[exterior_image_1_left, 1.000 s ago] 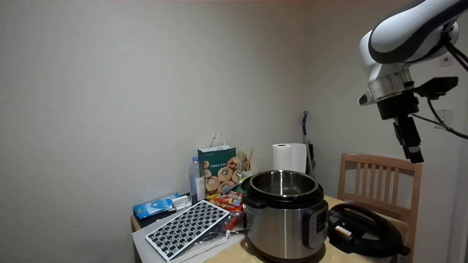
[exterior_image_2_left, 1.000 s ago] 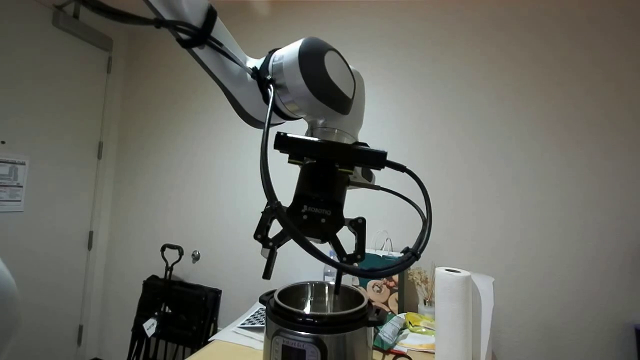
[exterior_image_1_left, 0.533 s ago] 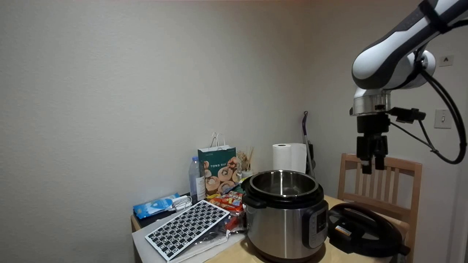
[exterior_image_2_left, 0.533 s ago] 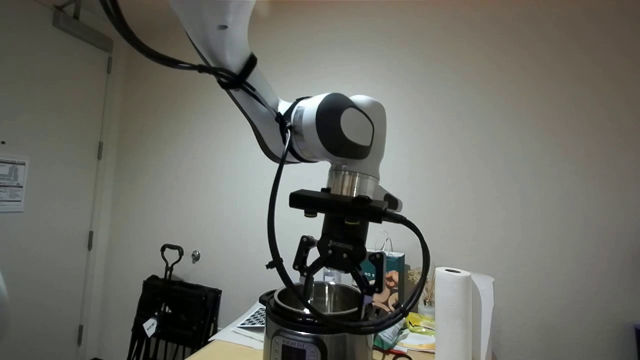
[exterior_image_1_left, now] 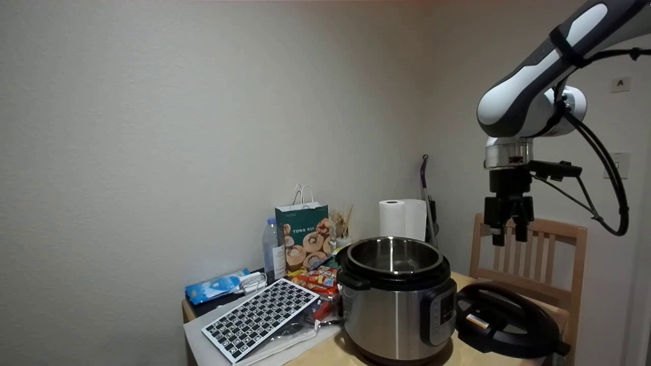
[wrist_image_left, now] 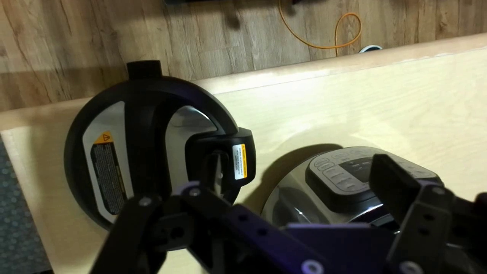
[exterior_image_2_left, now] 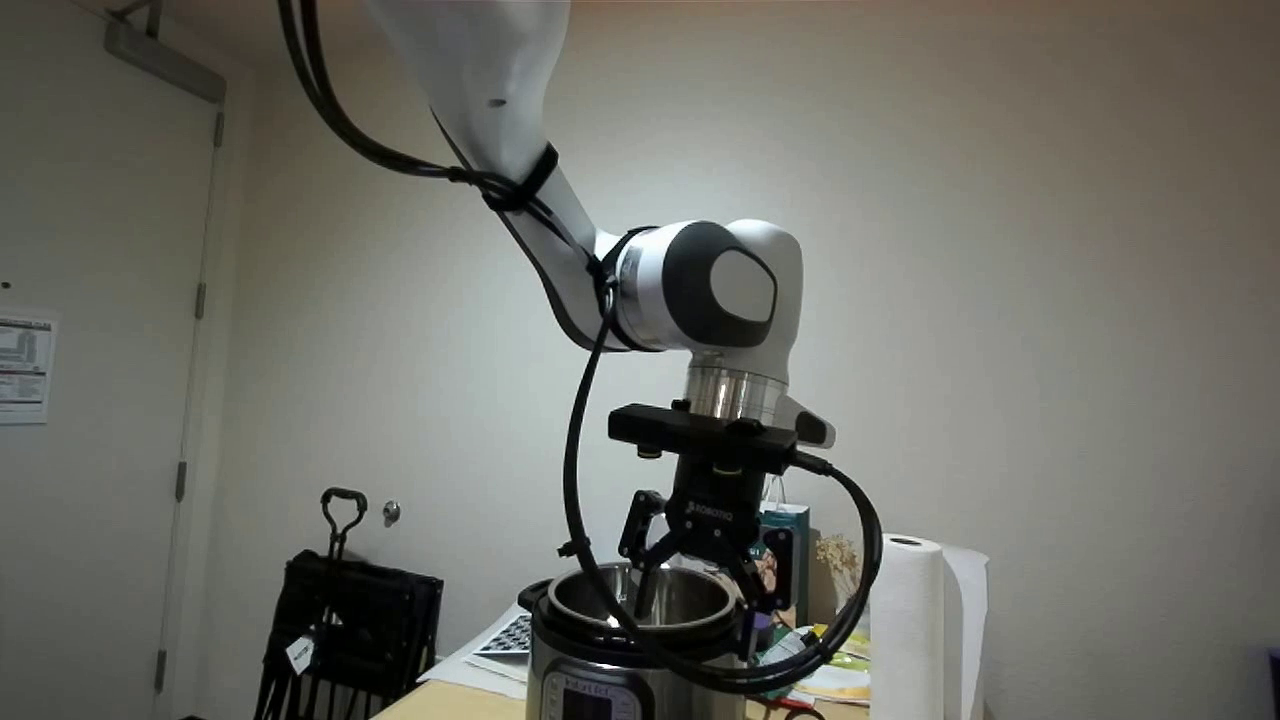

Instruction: Put the lid on the pressure cooker

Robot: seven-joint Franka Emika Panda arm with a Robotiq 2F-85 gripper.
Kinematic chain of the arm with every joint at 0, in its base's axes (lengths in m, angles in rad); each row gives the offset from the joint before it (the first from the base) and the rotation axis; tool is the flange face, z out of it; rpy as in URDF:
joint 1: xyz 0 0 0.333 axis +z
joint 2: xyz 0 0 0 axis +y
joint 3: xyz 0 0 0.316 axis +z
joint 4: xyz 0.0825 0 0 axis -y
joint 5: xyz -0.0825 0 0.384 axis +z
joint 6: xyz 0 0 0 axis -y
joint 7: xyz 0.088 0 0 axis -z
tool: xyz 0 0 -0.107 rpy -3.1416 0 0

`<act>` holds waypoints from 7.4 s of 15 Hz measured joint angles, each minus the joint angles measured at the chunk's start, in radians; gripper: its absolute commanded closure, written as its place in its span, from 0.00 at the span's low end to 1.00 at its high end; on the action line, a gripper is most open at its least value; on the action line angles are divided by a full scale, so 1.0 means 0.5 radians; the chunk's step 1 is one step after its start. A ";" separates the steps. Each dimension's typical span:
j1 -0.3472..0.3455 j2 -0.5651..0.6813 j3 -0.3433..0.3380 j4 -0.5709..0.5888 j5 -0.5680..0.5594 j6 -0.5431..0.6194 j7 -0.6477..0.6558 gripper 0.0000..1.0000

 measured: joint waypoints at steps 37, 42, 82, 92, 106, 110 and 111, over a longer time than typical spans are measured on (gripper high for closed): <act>-0.538 1.440 0.288 0.942 -0.006 0.248 -0.340 0.03; -0.625 1.468 0.320 0.970 0.032 0.180 -0.341 0.45; -0.615 1.857 0.373 1.419 -0.145 0.096 -0.332 0.00; -0.628 1.856 0.386 1.419 -0.134 0.085 -0.334 0.57; -0.594 1.847 0.352 1.424 -0.169 0.090 -0.277 0.00; -0.611 1.847 0.364 1.424 -0.161 0.077 -0.278 0.25; -0.619 1.847 0.372 1.424 -0.153 0.066 -0.278 0.27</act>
